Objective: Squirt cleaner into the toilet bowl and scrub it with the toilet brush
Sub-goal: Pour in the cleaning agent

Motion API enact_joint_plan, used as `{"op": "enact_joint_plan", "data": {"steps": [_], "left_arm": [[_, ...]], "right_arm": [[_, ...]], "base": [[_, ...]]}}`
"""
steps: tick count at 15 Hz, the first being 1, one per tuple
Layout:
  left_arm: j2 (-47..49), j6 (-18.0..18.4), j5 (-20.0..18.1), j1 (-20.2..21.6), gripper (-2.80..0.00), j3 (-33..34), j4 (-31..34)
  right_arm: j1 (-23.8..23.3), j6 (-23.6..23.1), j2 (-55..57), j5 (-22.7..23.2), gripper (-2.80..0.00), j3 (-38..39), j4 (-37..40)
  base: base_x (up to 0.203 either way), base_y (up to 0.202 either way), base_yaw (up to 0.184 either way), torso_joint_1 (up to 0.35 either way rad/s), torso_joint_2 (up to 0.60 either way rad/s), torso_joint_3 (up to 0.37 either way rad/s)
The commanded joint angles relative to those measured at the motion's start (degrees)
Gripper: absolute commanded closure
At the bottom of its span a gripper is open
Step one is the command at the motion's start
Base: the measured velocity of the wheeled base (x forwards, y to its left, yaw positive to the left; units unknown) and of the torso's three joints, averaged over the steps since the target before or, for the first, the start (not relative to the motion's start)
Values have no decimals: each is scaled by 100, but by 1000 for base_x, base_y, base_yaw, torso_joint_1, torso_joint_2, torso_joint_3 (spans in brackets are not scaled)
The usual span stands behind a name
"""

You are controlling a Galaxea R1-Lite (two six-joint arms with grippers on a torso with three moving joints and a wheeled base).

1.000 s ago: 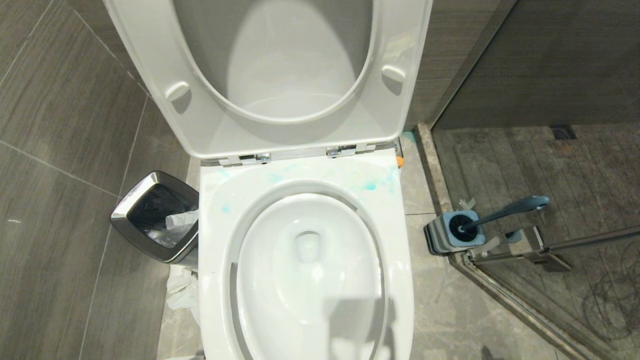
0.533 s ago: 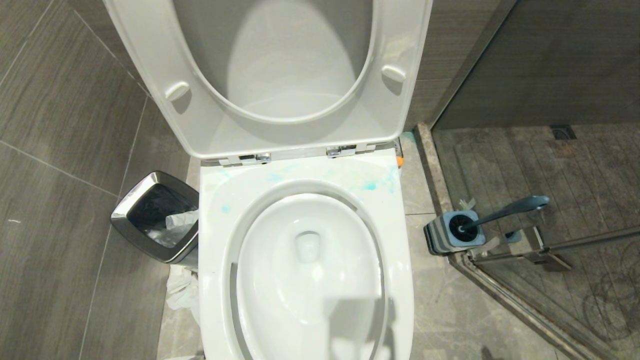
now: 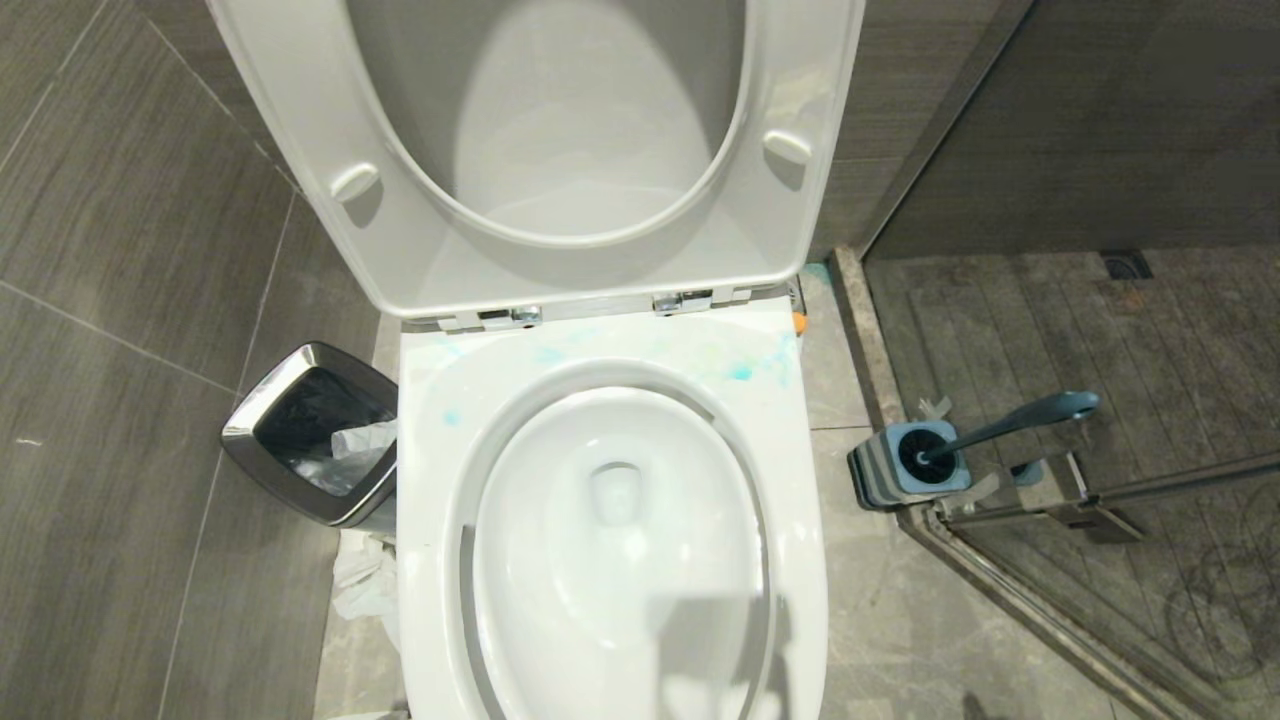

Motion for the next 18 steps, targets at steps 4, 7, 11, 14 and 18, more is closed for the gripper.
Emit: {"op": "enact_joint_plan", "data": {"steps": [4, 7, 11, 14, 18], "left_arm": [[8, 0, 2, 2, 0, 0, -1], [0, 0, 2, 2, 0, 0, -1], [4, 0, 2, 2, 0, 0, -1], [3, 0, 2, 2, 0, 0, -1], [3, 0, 2, -1, 0, 0, -1]], "right_arm": [[2, -4, 6, 0, 0, 4, 1], [2, -4, 6, 0, 0, 4, 1], [2, -4, 6, 0, 0, 4, -7], [2, -4, 6, 0, 0, 4, -8], [10, -4, 6, 7, 0, 4, -16]], "base": [[0, 0, 0, 0, 0, 0], [0, 0, 0, 0, 0, 0], [0, 0, 0, 0, 0, 0], [0, 0, 0, 0, 0, 0], [0, 0, 0, 0, 0, 0]]}}
